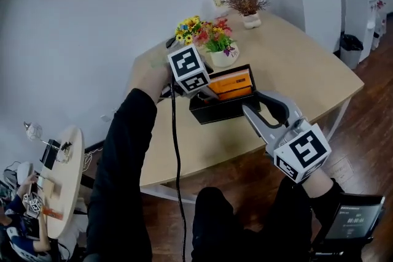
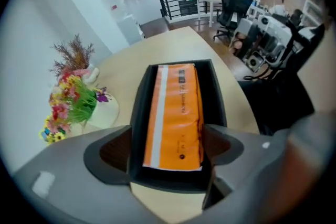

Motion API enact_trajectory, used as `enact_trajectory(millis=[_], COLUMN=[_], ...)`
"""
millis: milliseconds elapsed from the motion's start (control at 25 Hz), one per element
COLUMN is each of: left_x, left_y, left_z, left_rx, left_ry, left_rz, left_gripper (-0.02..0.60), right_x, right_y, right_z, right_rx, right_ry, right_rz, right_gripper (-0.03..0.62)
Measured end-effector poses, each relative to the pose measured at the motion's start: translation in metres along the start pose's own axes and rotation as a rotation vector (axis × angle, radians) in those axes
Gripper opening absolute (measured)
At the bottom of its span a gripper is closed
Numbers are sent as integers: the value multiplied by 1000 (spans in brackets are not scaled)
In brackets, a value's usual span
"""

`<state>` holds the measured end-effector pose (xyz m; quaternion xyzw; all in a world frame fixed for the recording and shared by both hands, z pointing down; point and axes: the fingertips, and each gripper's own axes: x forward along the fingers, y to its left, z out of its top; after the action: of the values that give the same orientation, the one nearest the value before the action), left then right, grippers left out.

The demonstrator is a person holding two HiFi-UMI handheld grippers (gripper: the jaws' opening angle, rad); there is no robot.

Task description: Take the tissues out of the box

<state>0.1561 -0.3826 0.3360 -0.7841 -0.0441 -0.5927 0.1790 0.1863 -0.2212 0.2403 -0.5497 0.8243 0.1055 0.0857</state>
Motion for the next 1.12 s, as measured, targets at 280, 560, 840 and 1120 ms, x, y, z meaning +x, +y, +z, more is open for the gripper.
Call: enact_trajectory(millis=[280,560,840,1120], left_x=[7,14,20,-3], left_y=[-7,-11,-13,-11], left_z=[-8,-12,-10,-6], left_rx=[87,65,59,143], left_ry=[144,175,105,28], left_rz=[4,-12,-2,126], left_gripper=[376,300,270,249], right_x=[-35,-50,-46,-55], right_y=[-37,-54,-50,-43], right_z=[-10,-14,-31,-29], right_rx=[70,101,141,107], right_ry=[-53,-75,-51,4], right_rz=[-123,-171,-171,-169], right_gripper=[95,77,67,61])
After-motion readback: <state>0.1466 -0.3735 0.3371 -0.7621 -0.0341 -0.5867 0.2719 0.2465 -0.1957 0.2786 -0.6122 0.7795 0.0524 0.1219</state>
